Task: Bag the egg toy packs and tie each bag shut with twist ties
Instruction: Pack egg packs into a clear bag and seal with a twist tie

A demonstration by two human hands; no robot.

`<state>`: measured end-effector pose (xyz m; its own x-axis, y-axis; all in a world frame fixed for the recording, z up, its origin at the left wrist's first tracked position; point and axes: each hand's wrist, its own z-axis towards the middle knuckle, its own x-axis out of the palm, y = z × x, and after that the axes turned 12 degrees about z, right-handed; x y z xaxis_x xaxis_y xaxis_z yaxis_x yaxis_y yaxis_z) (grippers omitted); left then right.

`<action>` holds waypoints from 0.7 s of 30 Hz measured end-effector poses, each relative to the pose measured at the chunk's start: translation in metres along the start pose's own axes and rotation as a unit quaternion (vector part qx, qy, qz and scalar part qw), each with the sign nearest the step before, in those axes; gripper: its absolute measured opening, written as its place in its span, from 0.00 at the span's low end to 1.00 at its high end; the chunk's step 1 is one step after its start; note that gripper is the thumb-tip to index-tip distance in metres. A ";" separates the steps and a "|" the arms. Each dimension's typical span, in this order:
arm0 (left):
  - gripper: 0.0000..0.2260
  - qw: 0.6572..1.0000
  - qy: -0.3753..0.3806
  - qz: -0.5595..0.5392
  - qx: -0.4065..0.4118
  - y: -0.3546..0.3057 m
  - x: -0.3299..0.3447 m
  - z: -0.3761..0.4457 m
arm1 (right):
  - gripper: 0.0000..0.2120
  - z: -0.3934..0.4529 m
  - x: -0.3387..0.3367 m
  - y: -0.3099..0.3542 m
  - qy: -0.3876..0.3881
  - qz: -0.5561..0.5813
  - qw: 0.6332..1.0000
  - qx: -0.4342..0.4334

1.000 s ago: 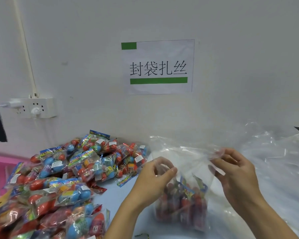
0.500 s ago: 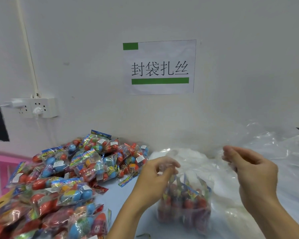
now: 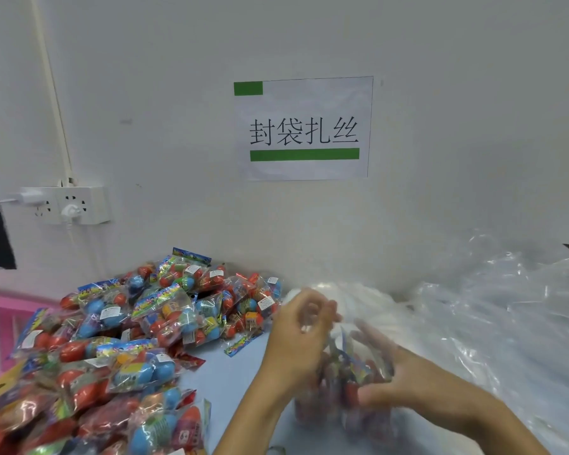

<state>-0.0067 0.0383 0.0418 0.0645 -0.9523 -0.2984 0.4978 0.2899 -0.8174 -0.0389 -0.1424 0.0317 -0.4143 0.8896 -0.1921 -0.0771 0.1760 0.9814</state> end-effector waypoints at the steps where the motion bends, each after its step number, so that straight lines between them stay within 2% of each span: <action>1: 0.10 1.000 0.013 0.004 0.013 -0.003 0.006 -0.002 | 0.45 0.004 0.007 0.001 -0.006 -0.032 0.999 -0.033; 3: 0.08 0.999 0.043 0.011 0.030 -0.009 0.017 -0.006 | 0.38 0.009 0.024 0.005 -0.038 -0.044 0.995 -0.085; 6: 0.07 0.996 0.083 0.018 0.041 -0.014 0.022 -0.010 | 0.24 0.014 0.033 0.004 -0.092 -0.061 0.987 -0.116; 7: 0.07 0.995 0.091 0.020 0.040 -0.016 0.021 -0.010 | 0.22 0.014 0.035 0.005 -0.107 -0.077 0.984 -0.117; 12: 0.09 0.995 0.093 -0.018 0.010 -0.021 0.012 -0.013 | 0.26 0.016 0.041 0.004 -0.149 -0.060 0.979 -0.128; 15: 0.09 0.990 0.118 -0.072 -0.017 -0.020 0.010 -0.012 | 0.17 0.017 0.036 0.003 -0.181 -0.035 0.974 -0.133; 18: 0.07 0.995 0.093 -0.015 -0.016 -0.019 0.018 -0.013 | 0.13 0.015 0.032 0.003 -0.187 -0.027 0.976 -0.109; 20: 0.07 0.996 0.047 0.069 0.007 -0.017 0.024 -0.015 | 0.10 0.012 0.031 0.008 -0.178 -0.023 0.981 -0.070; 21: 0.06 0.994 0.031 0.101 0.028 -0.017 0.024 -0.015 | 0.11 0.012 0.030 0.009 -0.186 -0.016 0.981 -0.056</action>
<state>-0.0265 0.0117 0.0410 0.1151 -0.8664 -0.4858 0.5271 0.4678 -0.7094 -0.0415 -0.1091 0.0342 -0.0529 0.9800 -0.1917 -0.1925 0.1784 0.9650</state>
